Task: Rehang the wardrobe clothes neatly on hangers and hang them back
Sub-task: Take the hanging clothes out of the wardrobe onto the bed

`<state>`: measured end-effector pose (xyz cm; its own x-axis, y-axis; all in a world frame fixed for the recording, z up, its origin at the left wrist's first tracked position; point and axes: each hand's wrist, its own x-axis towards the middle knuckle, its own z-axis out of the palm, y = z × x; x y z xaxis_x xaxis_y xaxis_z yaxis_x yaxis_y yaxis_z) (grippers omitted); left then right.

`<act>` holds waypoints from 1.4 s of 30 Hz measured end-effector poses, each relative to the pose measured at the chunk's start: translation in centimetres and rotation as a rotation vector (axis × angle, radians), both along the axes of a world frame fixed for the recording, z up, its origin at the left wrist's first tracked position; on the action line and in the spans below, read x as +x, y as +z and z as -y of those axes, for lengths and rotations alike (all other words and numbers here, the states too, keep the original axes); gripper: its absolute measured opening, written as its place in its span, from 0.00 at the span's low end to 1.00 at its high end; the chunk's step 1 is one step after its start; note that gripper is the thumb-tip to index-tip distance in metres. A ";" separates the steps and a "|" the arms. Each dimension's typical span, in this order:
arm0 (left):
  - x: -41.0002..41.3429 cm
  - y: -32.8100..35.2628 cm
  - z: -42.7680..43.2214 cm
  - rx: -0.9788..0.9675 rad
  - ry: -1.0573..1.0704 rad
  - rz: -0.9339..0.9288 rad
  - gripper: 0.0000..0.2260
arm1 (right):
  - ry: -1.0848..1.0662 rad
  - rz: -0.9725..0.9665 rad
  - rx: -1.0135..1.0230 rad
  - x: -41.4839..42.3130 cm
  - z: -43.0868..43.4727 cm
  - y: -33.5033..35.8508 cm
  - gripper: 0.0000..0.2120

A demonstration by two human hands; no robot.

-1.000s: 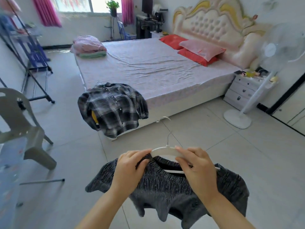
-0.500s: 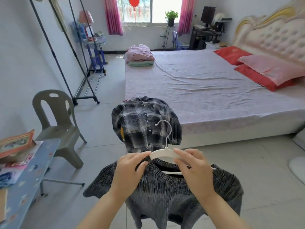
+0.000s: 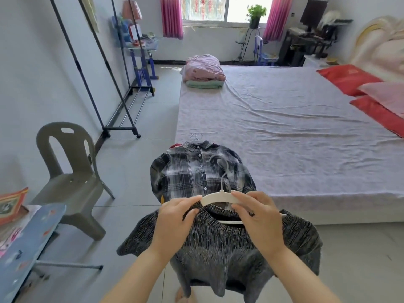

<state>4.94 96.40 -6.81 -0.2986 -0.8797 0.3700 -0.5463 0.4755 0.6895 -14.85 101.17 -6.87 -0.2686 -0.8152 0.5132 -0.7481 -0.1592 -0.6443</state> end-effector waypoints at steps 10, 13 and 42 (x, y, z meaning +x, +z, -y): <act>-4.0 -0.5 17.8 -0.005 0.039 0.050 0.15 | 0.036 0.090 0.099 -4.2 18.2 -0.6 0.16; -5.3 -1.2 22.9 -0.005 0.078 0.063 0.15 | 0.104 0.127 0.145 -5.7 24.2 -1.6 0.16; -10.5 -10.2 45.7 0.794 0.232 0.555 0.24 | 0.277 -0.094 1.214 -12.7 48.6 -14.0 0.26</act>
<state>-5.51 50.72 -17.01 -0.0407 -0.8703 -0.4909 -0.9088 -0.1720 0.3801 -27.57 52.55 -20.85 -0.0156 -0.7986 -0.6016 -0.8356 0.3409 -0.4308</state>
